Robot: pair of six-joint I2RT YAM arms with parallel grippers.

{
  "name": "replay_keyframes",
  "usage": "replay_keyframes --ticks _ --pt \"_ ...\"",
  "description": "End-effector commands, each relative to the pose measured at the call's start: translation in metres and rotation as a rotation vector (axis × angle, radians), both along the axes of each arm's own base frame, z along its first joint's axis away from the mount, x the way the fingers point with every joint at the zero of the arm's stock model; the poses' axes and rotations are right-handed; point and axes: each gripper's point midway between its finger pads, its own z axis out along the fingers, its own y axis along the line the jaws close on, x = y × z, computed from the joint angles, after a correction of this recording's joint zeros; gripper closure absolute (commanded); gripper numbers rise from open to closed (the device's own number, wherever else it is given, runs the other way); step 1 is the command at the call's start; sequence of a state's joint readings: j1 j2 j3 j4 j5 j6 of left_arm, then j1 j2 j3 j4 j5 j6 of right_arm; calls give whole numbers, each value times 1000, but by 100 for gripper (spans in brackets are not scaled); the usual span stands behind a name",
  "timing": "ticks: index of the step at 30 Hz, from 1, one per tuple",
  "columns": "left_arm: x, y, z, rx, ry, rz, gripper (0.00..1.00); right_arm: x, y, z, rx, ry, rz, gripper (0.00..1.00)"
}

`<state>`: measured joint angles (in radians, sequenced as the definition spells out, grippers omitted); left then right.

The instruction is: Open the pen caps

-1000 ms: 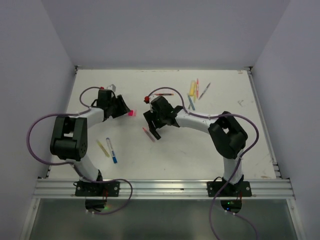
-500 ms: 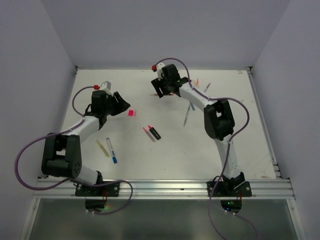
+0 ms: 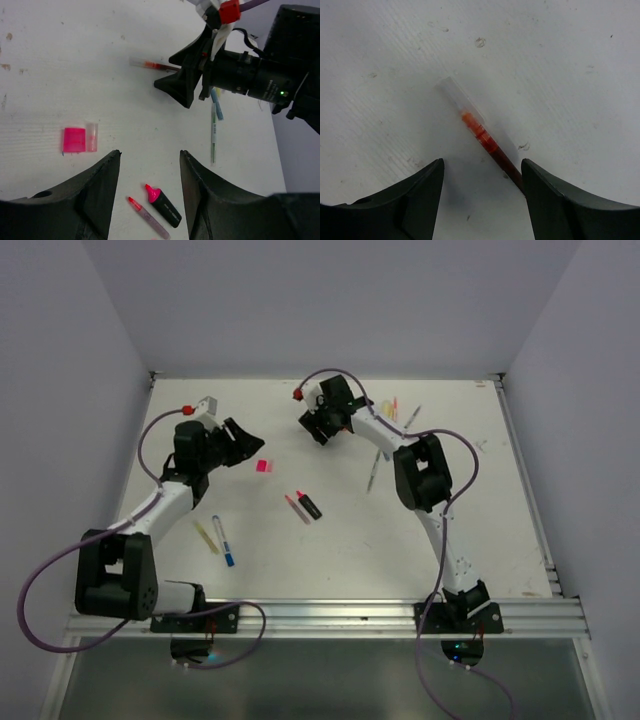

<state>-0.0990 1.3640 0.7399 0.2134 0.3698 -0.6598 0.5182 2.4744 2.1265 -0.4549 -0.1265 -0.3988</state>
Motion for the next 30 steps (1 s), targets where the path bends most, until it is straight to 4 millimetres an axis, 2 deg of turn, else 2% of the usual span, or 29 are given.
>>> replay_keyframes --ticks 1,6,13,15,16,18,19,22,23,24,25,26,27,28,29,30 --pt "-2 -7 32 -27 -98 -33 46 3 0 -5 7 24 40 33" --pt "-6 -7 40 -28 -114 -37 46 0 -1 -11 9 56 31 37" --pt "-8 -7 39 -38 -112 -36 46 -27 -3 -33 14 201 23 58" --pt "-9 -8 40 -45 -114 -42 46 -29 -1 -34 32 241 -15 60" --pt "-10 -9 43 -52 -117 -43 46 -39 -3 -37 26 297 -19 62" --pt "-10 -9 46 -57 -125 -43 46 -44 -1 -42 28 338 -45 66" --pt "-10 -10 47 -58 -128 -45 46 -47 -2 -45 24 349 -63 76" --pt "-9 -11 46 -67 -122 -48 46 -51 -9 -52 26 365 -150 100" --pt "-8 -11 45 -67 -121 -49 47 -39 -6 -49 54 316 -175 100" --pt "-7 -14 40 -68 -106 -55 47 -44 -16 -63 40 328 -246 100" --pt "-5 -15 38 -72 -107 -60 50 -28 -8 -37 110 235 -263 100" --pt "-5 -18 36 -76 -105 -67 52 -26 -7 -31 138 213 -281 100" --pt "-2 -21 28 -80 -88 -75 53 -37 -9 -36 168 243 -332 100" --pt "0 -25 28 -89 -98 -88 55 -31 0 -1 253 185 -314 100" --pt "2 -32 20 -96 -75 -111 55 -35 4 14 301 178 -305 100" --pt "4 -35 18 -114 -68 -122 56 -54 10 12 344 240 -297 100"
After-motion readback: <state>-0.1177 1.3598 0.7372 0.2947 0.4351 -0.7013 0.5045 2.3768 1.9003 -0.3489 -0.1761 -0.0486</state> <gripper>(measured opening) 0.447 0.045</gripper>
